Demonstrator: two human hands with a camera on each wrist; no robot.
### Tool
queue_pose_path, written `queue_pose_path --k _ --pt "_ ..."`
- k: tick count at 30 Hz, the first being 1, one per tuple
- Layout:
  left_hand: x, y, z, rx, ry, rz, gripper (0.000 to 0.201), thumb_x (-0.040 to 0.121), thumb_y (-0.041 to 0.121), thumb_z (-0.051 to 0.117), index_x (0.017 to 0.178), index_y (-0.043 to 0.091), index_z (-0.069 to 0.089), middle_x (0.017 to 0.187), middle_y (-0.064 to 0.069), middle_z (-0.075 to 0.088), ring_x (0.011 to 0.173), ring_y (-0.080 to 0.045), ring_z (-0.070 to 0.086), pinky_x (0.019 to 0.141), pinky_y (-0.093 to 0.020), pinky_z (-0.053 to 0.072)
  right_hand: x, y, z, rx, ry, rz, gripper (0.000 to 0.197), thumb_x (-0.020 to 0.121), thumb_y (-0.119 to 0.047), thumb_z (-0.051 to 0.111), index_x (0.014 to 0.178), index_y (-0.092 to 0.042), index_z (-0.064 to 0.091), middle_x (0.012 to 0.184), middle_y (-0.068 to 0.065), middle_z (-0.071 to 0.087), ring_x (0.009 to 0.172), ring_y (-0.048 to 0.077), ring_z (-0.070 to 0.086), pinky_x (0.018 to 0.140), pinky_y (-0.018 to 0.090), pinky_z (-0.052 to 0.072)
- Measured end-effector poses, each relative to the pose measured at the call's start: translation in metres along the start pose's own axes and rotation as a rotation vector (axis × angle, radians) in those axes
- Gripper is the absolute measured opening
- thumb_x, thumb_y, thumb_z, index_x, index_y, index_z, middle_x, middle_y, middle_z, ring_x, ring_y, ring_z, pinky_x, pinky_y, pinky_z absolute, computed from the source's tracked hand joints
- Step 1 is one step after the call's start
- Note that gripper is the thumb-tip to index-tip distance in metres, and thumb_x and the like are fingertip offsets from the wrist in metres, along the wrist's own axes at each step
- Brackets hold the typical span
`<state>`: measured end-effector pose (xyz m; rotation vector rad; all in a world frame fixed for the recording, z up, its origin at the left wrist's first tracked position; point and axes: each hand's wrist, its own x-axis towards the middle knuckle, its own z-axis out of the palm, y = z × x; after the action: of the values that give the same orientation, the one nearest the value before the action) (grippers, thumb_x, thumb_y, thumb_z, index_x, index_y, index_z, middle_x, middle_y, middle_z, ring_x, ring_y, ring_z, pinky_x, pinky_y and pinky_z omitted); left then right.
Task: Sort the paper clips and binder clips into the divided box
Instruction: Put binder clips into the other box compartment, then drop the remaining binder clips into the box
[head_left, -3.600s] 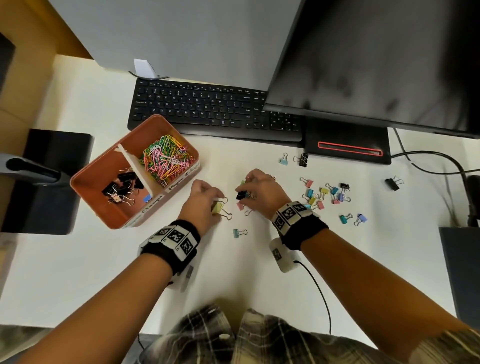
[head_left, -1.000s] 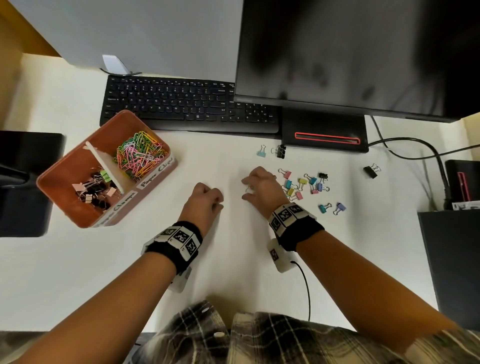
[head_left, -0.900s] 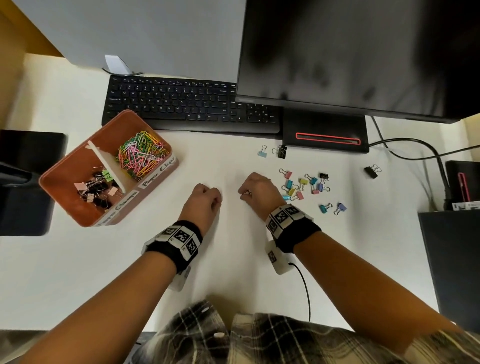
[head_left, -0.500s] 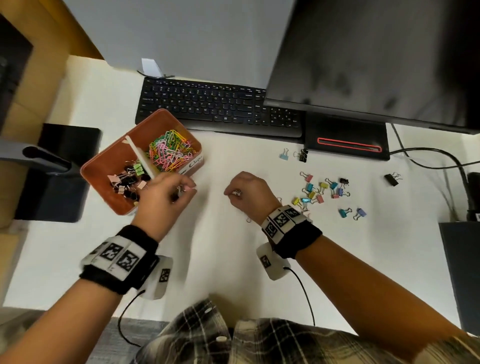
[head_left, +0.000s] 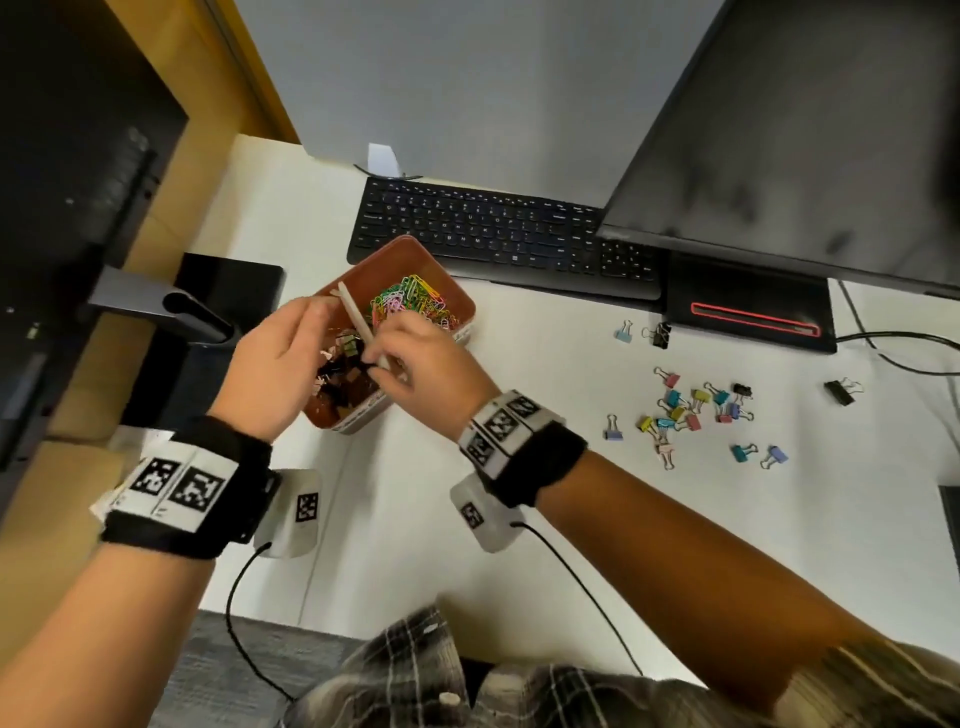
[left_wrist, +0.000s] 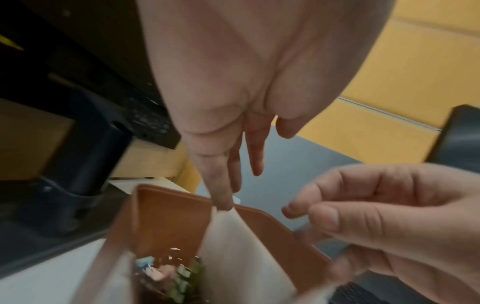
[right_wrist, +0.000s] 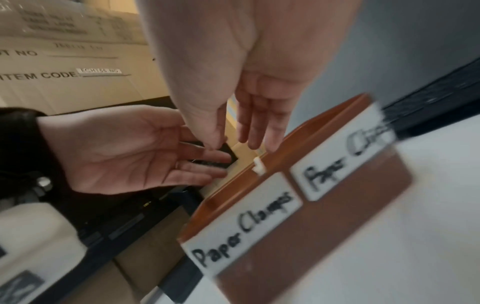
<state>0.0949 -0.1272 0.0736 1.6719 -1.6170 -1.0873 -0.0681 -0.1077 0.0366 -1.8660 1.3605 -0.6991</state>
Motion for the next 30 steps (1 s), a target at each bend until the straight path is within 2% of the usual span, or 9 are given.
queue_pose_path --k 4,6,9,11,13,19,23,26,30 --pt "-0.01 0.015 0.061 0.102 -0.13 0.172 0.012 0.09 0.021 0.055 0.1 0.021 0.061 0.1 0.003 0.065 0.085 -0.013 0.061 0.078 -0.026 0.05 -0.07 0.066 -0.046 -0.15 0.074 0.235 0.027 0.081 -0.021 0.066 0.108 -0.021 0.063 0.113 0.001 0.054 0.106 0.019 0.053 0.095 0.029 0.039" --pt "-0.016 0.011 0.101 0.141 -0.27 0.211 0.015 0.086 0.017 0.061 0.1 0.02 0.061 0.1 0.0 0.062 0.081 -0.012 0.061 0.071 -0.015 0.047 -0.107 0.099 -0.066 -0.246 0.028 0.417 0.037 0.081 -0.022 0.067 0.118 -0.023 0.058 0.12 0.003 0.051 0.111 0.022 0.05 0.1 0.035 0.041" --pt "-0.028 0.003 0.17 0.249 -0.484 0.173 0.025 0.081 0.023 0.067 0.104 0.022 0.059 0.099 0.0 0.055 0.073 -0.012 0.057 0.068 -0.018 0.045 -0.142 0.137 -0.081 -0.346 -0.117 0.585 0.045 0.082 -0.02 0.065 0.126 -0.023 0.054 0.132 0.007 0.045 0.117 0.028 0.045 0.102 0.041 0.042" --pt "-0.036 -0.005 0.203 0.331 -0.56 0.149 0.031 0.077 0.03 0.07 0.105 0.023 0.059 0.1 0.002 0.049 0.077 -0.014 0.055 0.076 -0.021 0.044 -0.148 0.147 -0.08 -0.334 -0.174 0.565 0.041 0.084 -0.015 0.062 0.124 -0.018 0.057 0.133 0.01 0.045 0.116 0.03 0.046 0.102 0.041 0.041" --pt "-0.038 -0.012 0.226 0.404 -0.581 0.145 0.029 0.076 0.024 0.072 0.103 0.02 0.061 0.098 0.002 0.045 0.078 -0.015 0.052 0.082 -0.027 0.046 -0.149 0.152 -0.081 -0.328 -0.179 0.515 0.033 0.086 -0.011 0.058 0.119 -0.012 0.061 0.127 0.014 0.049 0.114 0.032 0.048 0.099 0.04 0.042" --pt "-0.023 -0.01 0.238 0.52 -0.607 0.191 0.01 0.074 0.013 0.069 0.08 0.015 0.062 0.08 -0.003 0.052 0.071 -0.018 0.051 0.074 -0.033 0.048 -0.148 0.16 -0.089 -0.307 -0.172 0.47 0.022 0.085 -0.008 0.057 0.105 -0.006 0.066 0.113 0.016 0.057 0.107 0.034 0.05 0.092 0.043 0.043" --pt "-0.006 0.0 0.239 0.511 -0.579 0.21 0.01 0.074 0.006 0.069 0.078 0.013 0.062 0.08 -0.002 0.051 0.07 -0.019 0.051 0.065 -0.024 0.038 -0.159 0.164 -0.087 -0.19 -0.124 0.483 0.027 0.084 0.001 0.055 0.108 -0.007 0.064 0.108 0.014 0.052 0.098 0.029 0.051 0.089 0.036 0.043" --pt "0.014 0.013 0.244 0.458 -0.558 0.206 0.016 0.074 0.009 0.072 0.088 0.011 0.064 0.086 -0.003 0.052 0.072 -0.017 0.051 0.062 -0.006 0.033 -0.166 0.165 -0.087 -0.062 -0.08 0.477 0.034 0.081 0.01 0.051 0.107 -0.007 0.064 0.106 0.012 0.045 0.083 0.023 0.05 0.08 0.031 0.046" --pt "0.041 0.039 0.263 0.32 -0.516 0.26 0.034 0.074 0.011 0.075 0.104 0.015 0.061 0.099 -0.001 0.048 0.068 -0.005 0.053 0.065 0.004 0.036 -0.16 0.174 -0.111 -0.023 0.09 0.447 0.038 0.077 0.013 0.055 0.105 -0.01 0.067 0.119 0.011 0.045 0.096 0.016 0.052 0.091 0.019 0.043"
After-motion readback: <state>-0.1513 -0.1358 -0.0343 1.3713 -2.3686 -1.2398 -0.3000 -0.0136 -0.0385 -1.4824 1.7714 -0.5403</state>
